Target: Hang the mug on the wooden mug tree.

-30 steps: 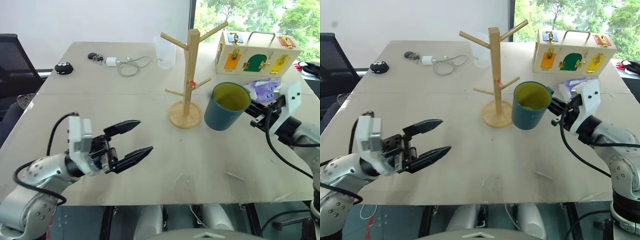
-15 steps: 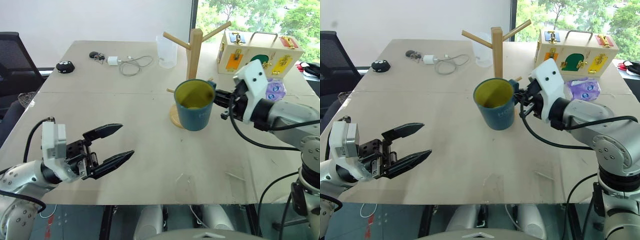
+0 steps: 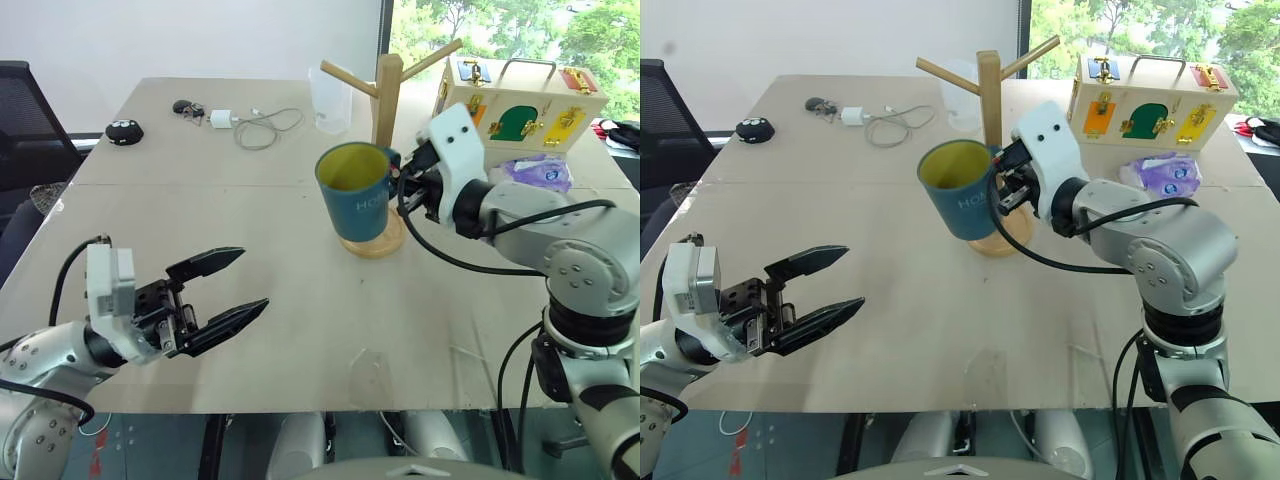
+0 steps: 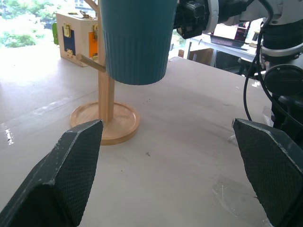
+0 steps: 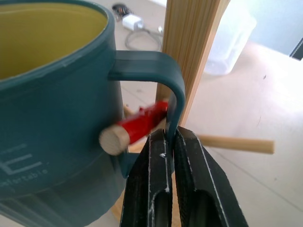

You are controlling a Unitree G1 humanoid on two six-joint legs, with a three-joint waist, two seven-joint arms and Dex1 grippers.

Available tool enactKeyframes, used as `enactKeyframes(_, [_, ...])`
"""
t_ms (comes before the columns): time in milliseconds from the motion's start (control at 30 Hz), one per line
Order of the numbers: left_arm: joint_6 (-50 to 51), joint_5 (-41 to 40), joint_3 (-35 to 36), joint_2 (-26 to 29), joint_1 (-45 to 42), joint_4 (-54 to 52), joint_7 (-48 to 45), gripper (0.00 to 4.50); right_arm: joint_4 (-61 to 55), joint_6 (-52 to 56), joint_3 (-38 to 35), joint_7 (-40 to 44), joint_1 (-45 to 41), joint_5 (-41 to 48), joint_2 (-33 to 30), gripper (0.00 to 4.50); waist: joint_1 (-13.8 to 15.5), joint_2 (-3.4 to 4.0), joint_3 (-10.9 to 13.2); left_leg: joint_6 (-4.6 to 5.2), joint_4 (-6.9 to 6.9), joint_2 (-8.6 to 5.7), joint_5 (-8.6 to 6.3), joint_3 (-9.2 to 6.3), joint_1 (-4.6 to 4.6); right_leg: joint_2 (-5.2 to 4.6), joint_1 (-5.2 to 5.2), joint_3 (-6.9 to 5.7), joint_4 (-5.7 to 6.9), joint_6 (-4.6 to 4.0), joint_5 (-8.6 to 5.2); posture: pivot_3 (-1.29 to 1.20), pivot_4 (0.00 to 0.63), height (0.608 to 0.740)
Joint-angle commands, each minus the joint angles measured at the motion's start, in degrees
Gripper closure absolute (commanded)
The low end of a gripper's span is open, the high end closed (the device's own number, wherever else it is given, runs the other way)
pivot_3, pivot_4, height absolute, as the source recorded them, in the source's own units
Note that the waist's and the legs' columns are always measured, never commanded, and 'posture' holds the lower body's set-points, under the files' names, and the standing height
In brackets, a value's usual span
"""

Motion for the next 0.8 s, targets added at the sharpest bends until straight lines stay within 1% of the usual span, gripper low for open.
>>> enactKeyframes(33, [-1.09, -0.9, 0.63, -0.85, 0.02, -2.18, 1.22, 0.0, -1.98, -2.14, 0.44, 3.38, 0.06, -1.85, -4.6, 4.44, 0.02, -0.01, 0.0, 0.0, 0.0, 0.0, 0.0, 0.01, -0.01, 0.0, -0.01, -0.01, 0.0, 0.0, 0.0, 0.0, 0.15, 0.74])
enactKeyframes(67, [-0.78, -1.59, 0.8, -1.11, -0.08, -2.65, 1.94, 0.0, -2.87, -2.68, -0.26, 4.72, 1.09, -1.74, -6.3, 3.87, 0.15, -0.02, -0.01, 0.01, 0.0, 0.0, 0.0, 0.0, -0.02, 0.0, -0.01, -0.01, -0.01, 0.0, 0.0, 0.0, 0.15, 0.74])
enactKeyframes(100, [-0.24, -2.58, 0.96, -1.23, -0.21, -3.06, 2.74, 0.0, -4.02, -3.46, -1.54, 6.82, 2.39, -0.85, -7.95, 3.55, 0.32, -0.04, -0.02, 0.01, 0.0, -0.01, 0.0, -0.02, -0.04, -0.01, -0.01, -0.03, -0.02, 0.01, 0.0, 0.0, 0.15, 0.74])
enactKeyframes(133, [0.16, -3.37, 1.1, -1.3, -0.25, -3.39, 3.45, 0.0, -5.04, -4.02, -2.72, 8.83, 3.55, 0.3, -9.27, 3.04, 0.34, -0.06, -0.03, 0.01, 0.01, -0.02, -0.01, -0.06, -0.05, -0.02, 0.01, -0.05, -0.05, 0.01, 0.0, 0.0, 0.15, 0.74])
enactKeyframes(167, [0.45, -4.08, 1.22, -1.37, -0.33, -3.61, 4.1, 0.0, -6.45, -4.88, -4.26, 11.69, 5.08, 2.1, -10.78, 2.66, 0.28, -0.06, -0.04, 0.02, 0.01, -0.02, -0.01, -0.09, -0.06, -0.04, 0.02, -0.05, -0.06, 0.01, 0.0, 0.0, 0.15, 0.74])
enactKeyframes(200, [0.59, -4.5, 1.29, -1.37, -0.35, -3.72, 4.5, 0.0, -7.37, -5.53, -5.24, 13.7, 6.15, 3.26, -11.8, 2.06, 0.23, -0.06, -0.04, 0.03, 0.01, -0.02, -0.02, -0.1, -0.07, -0.04, 0.02, -0.02, -0.06, 0.02, 0.01, 0.0, 0.15, 0.74])
enactKeyframes(267, [0.65, -5.36, 1.57, -1.54, -0.34, -3.81, 5.46, 0.0, -9.54, -7.97, -11.12, 18.39, 10.39, 7.84, -12.69, 1.13, 0.11, -0.06, -0.04, 0.07, 0.0, -0.01, -0.04, -0.13, -0.07, -0.04, 0.02, 0.01, -0.05, 0.03, 0.01, 0.0, 0.15, 0.74])
enactKeyframes(367, [1.08, -6.02, 1.79, -1.34, -0.01, -3.82, 6.2, 0.0, -11.7, -13.75, -16.19, 25.89, 18.24, 9.26, -17.66, 1.13, 0.19, -0.07, -0.04, 0.27, 0.0, 0.01, -0.16, -0.23, -0.07, 0.01, 0.03, 0.03, -0.02, 0.03, 0.01, 0.0, 0.15, 0.74])
enactKeyframes(433, [1.67, -6.06, 1.72, -1.01, 0.67, -3.7, 6.53, 0.0, -11.34, -16.04, -19.56, 29.12, 23.1, 11.13, -19.2, 1.13, 0.19, -0.08, -0.04, 0.27, 0.02, 0.0, -0.16, -0.22, -0.04, 0.01, 0.09, 0.02, -0.03, 0.04, 0.01, 0.0, 0.15, 0.74])
enactKeyframes(467, [1.46, -5.1, 1.35, -1.05, 1.24, -3.54, 6.4, 0.0, -10.89, -18.41, -20.84, 30.81, 26.3, 10.41, -19.93, 1.13, 0.2, -0.09, -0.05, 0.28, 0.04, 0.0, -0.16, -0.21, -0.02, 0.01, 0.11, 0.03, -0.03, 0.04, 0.02, 0.0, 0.15, 0.74])
enactKeyframes(533, [1.21, -3.01, 0.8, -1.35, 2.75, -3.05, 6.59, 0.0, -9.81, -24.39, -23.4, 35.33, 34.16, 7.66, -21.58, 1.13, 0.25, -0.1, -0.06, 0.28, 0.05, -0.01, -0.16, -0.2, 0.06, 0.1, 0.19, 0.03, -0.06, 0.05, 0.01, 0.0, 0.15, 0.74])
enactKeyframes(567, [1.0, -2.05, 0.82, -1.46, 3.55, -2.57, 6.53, 0.0, -8.63, -27.25, -25.18, 37.34, 37.64, 7.49, -21.11, 1.13, 0.28, -0.1, -0.06, 0.29, 0.05, -0.01, -0.17, -0.23, 0.12, 0.12, 0.28, 0.01, -0.07, 0.05, 0.0, 0.0, 0.15, 0.74])
enactKeyframes(633, [0.41, 0.59, 1.25, -1.45, 5.6, -0.92, 6.36, 0.0, -6.4, -34.26, -28.11, 41.64, 44.87, 4.38, -21.47, 1.13, 0.35, -0.1, -0.06, 0.29, 0.08, -0.01, -0.17, -0.23, 0.2, 0.2, 0.36, 0.02, -0.11, 0.04, 0.0, 0.0, 0.15, 0.74])
enactKeyframes(733, [0.18, 3.63, 1.85, -1.5, 7.86, 1.63, 6.86, 0.0, -2.55, -43.98, -31.56, 45.92, 53.88, -1.35, -21.79, 1.13, 0.34, -0.1, -0.06, 0.29, 0.11, -0.02, -0.17, -0.24, 0.27, 0.28, 0.44, 0.02, -0.11, -0.01, -0.03, 0.0, 0.15, 0.74])
enactKeyframes(800, [0.6, 7.21, 0.47, -0.64, 9.45, 2.72, 7.47, 0.0, 2.17, -49.66, -34.31, 48.04, 59.46, -4.57, -21.11, 1.13, 0.36, -0.12, -0.08, 0.3, 0.16, 0.01, -0.16, -0.24, 0.37, 0.32, 0.52, 0.0, -0.08, -0.12, -0.1, 0.0, 0.15, 0.74])
